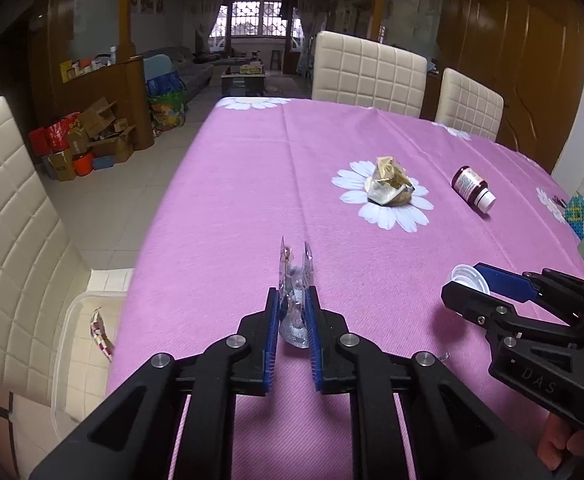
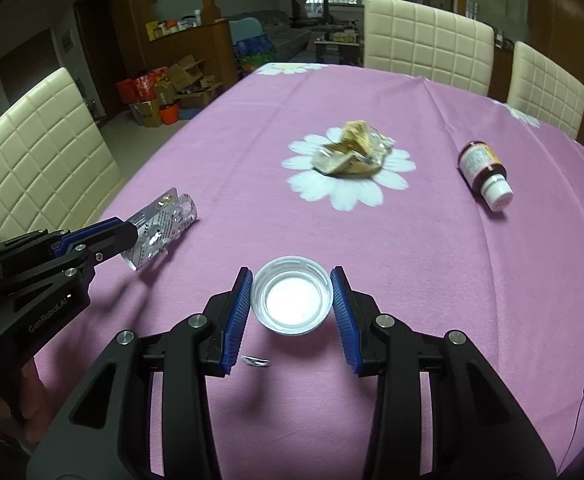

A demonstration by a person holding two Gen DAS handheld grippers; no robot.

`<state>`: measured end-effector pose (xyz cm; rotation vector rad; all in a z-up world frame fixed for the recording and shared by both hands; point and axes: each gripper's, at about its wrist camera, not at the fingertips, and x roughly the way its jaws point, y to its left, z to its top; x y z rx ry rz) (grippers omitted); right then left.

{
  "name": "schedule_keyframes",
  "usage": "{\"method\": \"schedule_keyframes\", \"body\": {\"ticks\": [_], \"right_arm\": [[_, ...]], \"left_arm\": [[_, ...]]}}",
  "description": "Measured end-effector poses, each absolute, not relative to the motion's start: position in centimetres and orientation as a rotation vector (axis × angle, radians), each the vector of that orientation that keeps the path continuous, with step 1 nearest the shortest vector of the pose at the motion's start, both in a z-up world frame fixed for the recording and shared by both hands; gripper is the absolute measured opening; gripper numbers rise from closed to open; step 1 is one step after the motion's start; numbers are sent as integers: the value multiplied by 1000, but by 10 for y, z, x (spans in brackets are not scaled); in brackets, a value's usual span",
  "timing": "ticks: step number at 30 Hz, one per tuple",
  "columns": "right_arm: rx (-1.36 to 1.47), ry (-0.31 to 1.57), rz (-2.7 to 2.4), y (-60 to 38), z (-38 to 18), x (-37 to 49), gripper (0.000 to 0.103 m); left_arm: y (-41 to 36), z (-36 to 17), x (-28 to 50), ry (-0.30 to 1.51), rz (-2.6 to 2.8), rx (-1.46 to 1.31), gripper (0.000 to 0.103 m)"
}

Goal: Collect trash
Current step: 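Lift the blister pack with the left tool while the right tool holds the clear cap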

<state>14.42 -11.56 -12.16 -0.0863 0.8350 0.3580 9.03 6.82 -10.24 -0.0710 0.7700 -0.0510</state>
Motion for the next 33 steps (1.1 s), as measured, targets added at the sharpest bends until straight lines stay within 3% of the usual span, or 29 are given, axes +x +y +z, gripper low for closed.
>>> {"method": "schedule_keyframes", "body": {"ticks": [5, 20, 21, 22, 23, 24, 31, 33], "right_arm": [[-108, 815, 381, -100, -115, 136, 41], [-117, 820, 393, -92, -117, 132, 41], [-113, 823, 391, -94, -118, 134, 41], [-108, 827, 391, -95, -119, 135, 41], [-105, 829, 391, -96, -120, 136, 41], [-102, 832, 391, -97, -121, 138, 41], [-85, 843, 389, -102, -125, 143, 41], [-79, 846, 389, -104, -126, 144, 41]], "left_arm": [[79, -99, 80, 746, -36, -74, 1], [84, -120, 88, 833, -81, -94, 6], [84, -122, 89, 840, -86, -100, 10], [85, -123, 90, 843, -91, -108, 40], [86, -123, 91, 845, -98, -126, 90], [89, -122, 90, 840, -107, -160, 95], [80, -123, 92, 830, -103, -137, 95], [73, -127, 93, 837, -85, -99, 83]]}}
